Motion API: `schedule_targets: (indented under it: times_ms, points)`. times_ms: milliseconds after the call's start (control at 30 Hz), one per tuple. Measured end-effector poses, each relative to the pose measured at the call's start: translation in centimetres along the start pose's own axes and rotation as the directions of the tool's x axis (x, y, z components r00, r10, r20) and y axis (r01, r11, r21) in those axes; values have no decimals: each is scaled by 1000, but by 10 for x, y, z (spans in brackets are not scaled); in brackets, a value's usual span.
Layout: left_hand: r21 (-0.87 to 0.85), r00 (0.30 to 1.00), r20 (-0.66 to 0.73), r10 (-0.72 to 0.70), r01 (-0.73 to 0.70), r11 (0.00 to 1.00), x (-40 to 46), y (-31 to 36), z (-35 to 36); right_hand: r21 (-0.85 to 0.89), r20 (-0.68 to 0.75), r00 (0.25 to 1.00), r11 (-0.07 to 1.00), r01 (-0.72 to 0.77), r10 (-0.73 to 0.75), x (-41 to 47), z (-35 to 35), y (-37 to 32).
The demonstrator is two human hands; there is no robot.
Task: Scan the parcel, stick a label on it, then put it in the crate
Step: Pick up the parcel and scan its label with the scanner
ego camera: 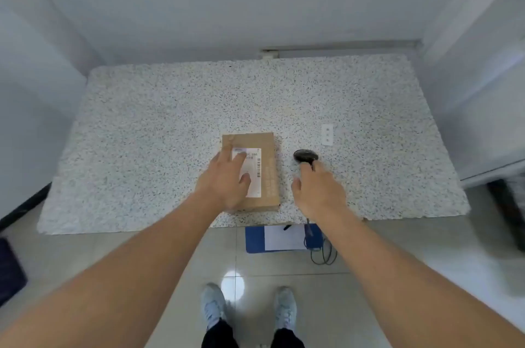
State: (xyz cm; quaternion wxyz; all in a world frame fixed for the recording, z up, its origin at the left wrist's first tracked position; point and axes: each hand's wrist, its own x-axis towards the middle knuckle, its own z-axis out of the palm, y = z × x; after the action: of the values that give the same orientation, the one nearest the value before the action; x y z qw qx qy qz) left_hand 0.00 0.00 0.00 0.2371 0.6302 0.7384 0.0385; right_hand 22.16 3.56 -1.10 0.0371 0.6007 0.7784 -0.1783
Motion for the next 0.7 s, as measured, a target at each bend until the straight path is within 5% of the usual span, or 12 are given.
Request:
schedule_targets:
  times_ms: [367,533,700]
  points:
    - [-313,1000,-11,-27,22,950,-4,-42,56,74,55,990,988,-135,131,8,55,12]
    - [-560,996,68,-63,90,823,-18,-55,59,217,-3,991,967,-133,136,22,62,14]
    - [-723,977,201,-75,200,661,-18,-53,61,421,-53,952,871,-252,301,35,68,9]
